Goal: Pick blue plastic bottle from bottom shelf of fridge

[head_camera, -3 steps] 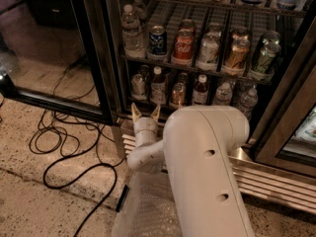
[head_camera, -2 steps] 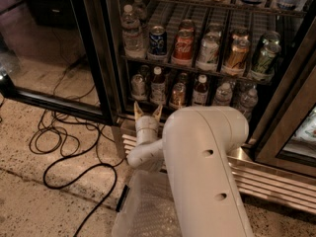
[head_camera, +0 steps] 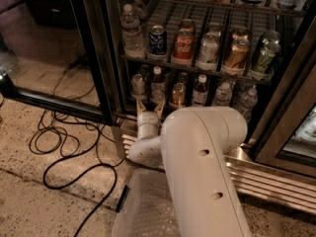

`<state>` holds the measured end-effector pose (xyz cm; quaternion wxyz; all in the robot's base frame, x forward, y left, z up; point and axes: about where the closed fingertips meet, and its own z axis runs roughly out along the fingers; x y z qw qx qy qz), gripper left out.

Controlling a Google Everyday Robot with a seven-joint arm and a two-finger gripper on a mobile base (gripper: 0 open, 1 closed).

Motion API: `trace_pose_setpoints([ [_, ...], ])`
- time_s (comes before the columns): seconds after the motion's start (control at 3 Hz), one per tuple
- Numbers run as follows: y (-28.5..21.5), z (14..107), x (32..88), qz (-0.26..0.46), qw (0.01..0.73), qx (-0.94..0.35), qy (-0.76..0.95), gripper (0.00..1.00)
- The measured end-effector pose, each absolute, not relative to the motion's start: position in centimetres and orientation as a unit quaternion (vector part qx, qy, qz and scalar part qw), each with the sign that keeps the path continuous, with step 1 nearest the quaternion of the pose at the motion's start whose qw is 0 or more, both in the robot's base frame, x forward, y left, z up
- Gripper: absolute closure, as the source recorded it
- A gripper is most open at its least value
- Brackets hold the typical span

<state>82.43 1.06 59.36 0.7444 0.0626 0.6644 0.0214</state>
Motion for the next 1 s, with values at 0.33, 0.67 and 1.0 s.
trace_pose_setpoints([
  [0.33,0.6,59.4,83.1,0.015,0.745,0.063,0.664,0.32],
  [0.67,0.0,59.6,83.9,0.007,0.747,0.061,0.662,0.32],
  [1.0,-0.5,59.7,84.9,0.000,0.749,0.056,0.661,0.33],
])
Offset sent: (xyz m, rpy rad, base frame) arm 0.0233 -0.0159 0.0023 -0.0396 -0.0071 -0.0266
